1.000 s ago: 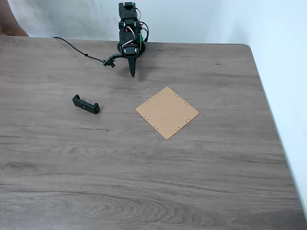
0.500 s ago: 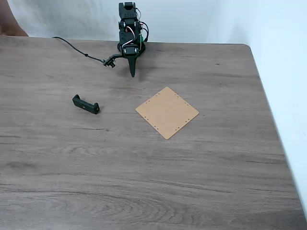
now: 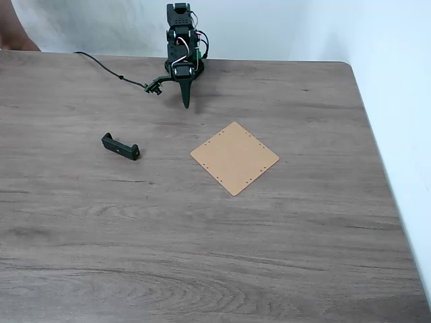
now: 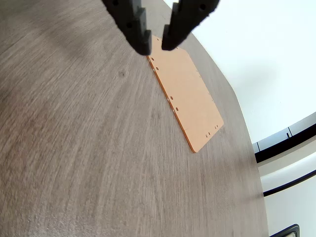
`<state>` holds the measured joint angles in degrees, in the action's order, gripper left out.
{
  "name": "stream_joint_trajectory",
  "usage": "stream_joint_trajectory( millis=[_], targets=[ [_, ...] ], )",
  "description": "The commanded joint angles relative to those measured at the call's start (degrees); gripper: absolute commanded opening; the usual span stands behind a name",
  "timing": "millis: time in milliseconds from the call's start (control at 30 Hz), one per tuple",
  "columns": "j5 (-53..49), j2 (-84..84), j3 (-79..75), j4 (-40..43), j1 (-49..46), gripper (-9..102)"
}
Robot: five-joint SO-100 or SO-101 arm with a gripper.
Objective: Grasp a black block and then place it on the board.
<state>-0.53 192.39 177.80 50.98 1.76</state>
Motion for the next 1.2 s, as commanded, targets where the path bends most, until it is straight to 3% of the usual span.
stream_joint_trajectory(
  millis=[0, 700, 900, 1167],
  targets=[
    [-1.2, 1.2, 0.5, 0.3, 1.2, 0],
    [-5.9, 1.2, 0.7, -0.5, 3.3, 0],
    [-23.9, -3.3, -1.9, -4.0, -3.2, 0],
    [-49.9, -26.7, -18.8, -18.6, -13.7, 0]
  ],
)
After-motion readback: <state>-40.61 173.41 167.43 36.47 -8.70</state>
